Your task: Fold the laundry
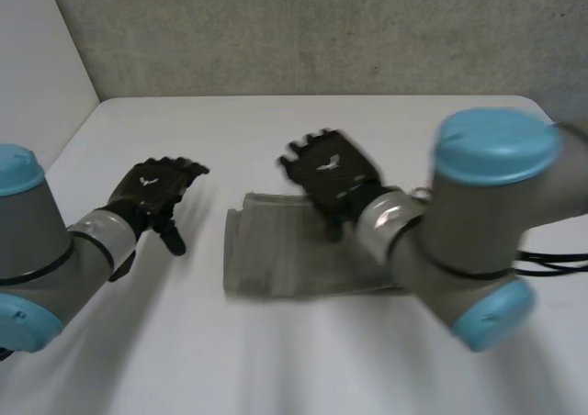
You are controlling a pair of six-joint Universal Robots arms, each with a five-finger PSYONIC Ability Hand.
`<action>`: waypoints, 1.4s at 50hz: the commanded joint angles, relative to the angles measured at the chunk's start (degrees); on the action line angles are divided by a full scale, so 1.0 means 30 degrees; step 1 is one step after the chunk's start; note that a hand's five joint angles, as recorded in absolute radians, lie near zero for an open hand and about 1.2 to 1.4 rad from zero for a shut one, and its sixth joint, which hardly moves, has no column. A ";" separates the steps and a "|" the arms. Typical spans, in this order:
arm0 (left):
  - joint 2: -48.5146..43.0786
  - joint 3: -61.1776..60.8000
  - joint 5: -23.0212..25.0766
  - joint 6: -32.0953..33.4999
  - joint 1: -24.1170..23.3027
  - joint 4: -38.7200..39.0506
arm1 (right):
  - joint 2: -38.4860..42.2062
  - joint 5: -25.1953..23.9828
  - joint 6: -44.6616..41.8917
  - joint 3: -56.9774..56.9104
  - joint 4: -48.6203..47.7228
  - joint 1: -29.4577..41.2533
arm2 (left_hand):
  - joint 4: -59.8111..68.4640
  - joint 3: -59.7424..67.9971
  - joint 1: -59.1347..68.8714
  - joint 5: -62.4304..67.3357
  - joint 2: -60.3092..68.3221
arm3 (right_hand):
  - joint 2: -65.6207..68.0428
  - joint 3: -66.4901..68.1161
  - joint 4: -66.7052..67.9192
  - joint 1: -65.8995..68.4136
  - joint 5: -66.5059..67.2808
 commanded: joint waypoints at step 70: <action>-0.0540 0.3448 -0.4360 -0.6707 -0.5931 -0.0115 | -0.1578 -0.0740 0.6358 0.4518 -0.2896 -0.3407 | 0.0521 0.0474 0.0430 -0.0091 0.0509 | -0.1376 -0.1293 -0.1544 -0.1161 -0.1151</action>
